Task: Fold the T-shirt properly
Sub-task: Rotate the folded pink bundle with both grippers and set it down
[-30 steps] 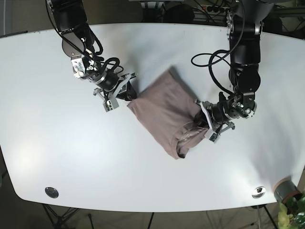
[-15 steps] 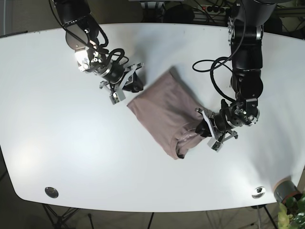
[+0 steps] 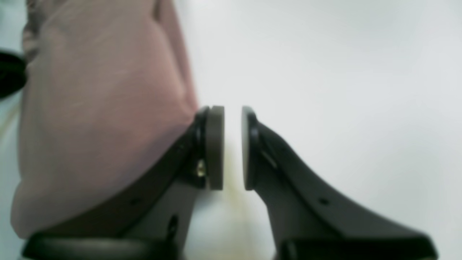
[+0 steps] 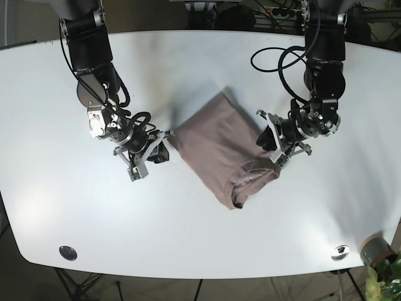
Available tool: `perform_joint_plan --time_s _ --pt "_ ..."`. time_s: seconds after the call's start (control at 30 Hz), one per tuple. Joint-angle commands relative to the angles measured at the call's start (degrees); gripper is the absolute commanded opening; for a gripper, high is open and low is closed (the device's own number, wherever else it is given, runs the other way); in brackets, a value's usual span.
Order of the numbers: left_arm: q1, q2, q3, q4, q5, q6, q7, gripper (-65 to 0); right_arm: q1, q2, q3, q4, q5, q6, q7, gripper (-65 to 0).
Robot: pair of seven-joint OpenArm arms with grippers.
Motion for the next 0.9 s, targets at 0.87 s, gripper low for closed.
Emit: perform_joint_plan --time_s 0.87 --pt "-18.78 2.68 0.27 -22.39 -0.69 -0.06 -7.88 -54.7 -10.0 -2.12 -1.49 7.37 0.3 0.5 2.04 -57.7"
